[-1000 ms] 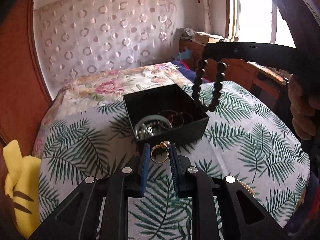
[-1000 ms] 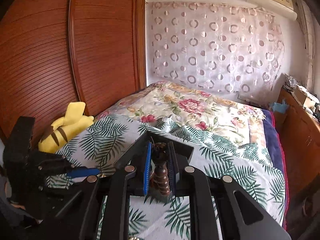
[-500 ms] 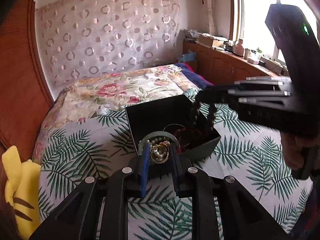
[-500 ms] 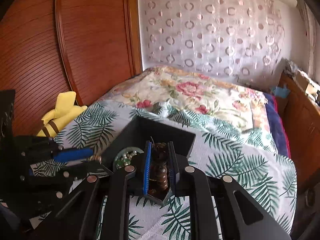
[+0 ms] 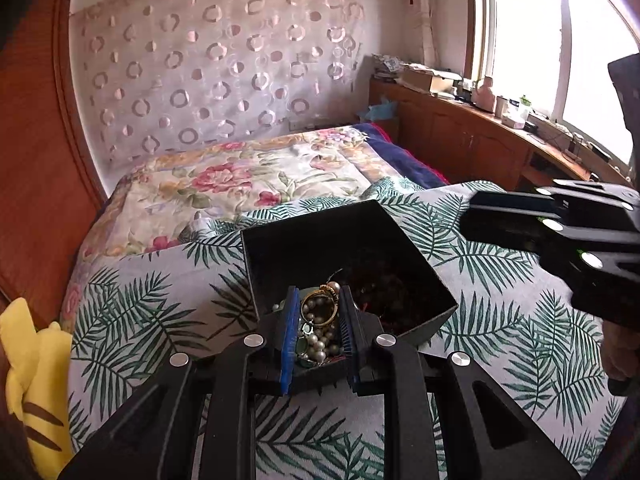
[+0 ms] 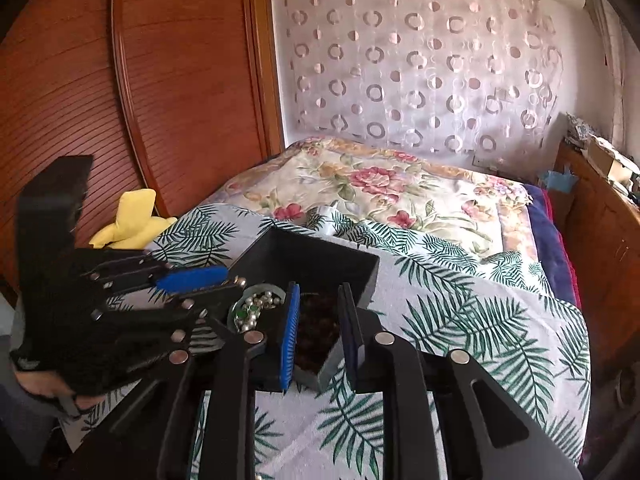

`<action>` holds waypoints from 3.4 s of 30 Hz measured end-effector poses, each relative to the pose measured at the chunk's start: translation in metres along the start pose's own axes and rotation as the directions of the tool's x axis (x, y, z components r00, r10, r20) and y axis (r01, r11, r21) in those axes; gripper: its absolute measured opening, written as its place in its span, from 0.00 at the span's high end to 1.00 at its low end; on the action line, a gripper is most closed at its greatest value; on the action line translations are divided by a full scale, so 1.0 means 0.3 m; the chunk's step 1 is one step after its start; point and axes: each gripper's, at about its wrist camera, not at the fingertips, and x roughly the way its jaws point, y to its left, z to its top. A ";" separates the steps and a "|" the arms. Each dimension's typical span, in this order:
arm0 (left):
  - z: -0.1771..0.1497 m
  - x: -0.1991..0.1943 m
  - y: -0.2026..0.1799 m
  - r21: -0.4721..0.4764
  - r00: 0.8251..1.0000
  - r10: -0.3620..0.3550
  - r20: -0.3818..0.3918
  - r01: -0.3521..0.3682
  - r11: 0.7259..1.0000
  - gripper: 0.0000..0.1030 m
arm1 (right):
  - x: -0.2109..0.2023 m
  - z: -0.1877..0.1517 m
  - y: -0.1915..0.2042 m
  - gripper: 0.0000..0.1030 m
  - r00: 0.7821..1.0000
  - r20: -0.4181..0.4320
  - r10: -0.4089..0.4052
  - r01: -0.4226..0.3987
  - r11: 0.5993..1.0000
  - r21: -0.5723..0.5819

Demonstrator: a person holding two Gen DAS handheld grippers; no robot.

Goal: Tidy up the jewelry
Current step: 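Move both open tools back to the pearl necklace and silver hair comb, then close the left tool on the silver hair comb while the right tool grips the pearl necklace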

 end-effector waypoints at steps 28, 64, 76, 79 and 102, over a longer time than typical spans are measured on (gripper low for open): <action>-0.354 -0.247 -0.057 -0.022 0.997 -0.074 0.010 0.074 0.997 0.27 | -0.233 -0.493 0.093 0.73 0.998 -0.068 0.012 -0.010 1.000 0.027; -0.509 -0.215 -0.403 0.198 0.967 -0.167 -0.191 0.205 0.959 0.25 | -0.322 -0.600 0.030 0.69 0.997 -0.079 -0.017 0.027 0.993 0.116; -0.506 -0.242 -0.353 0.174 0.971 -0.192 -0.145 0.216 0.961 0.49 | -0.278 -0.593 0.054 0.69 0.995 -0.097 -0.002 0.011 0.995 0.100; -0.501 -0.258 -0.321 0.155 0.976 -0.181 -0.124 0.199 0.968 0.49 | -0.255 -0.577 0.082 0.69 0.995 -0.102 0.014 -0.006 0.997 0.082; -0.475 -0.237 -0.258 0.110 0.977 -0.168 -0.127 0.182 0.977 0.63 | -0.171 -0.548 0.197 0.69 0.987 -0.156 0.042 -0.047 0.999 -0.027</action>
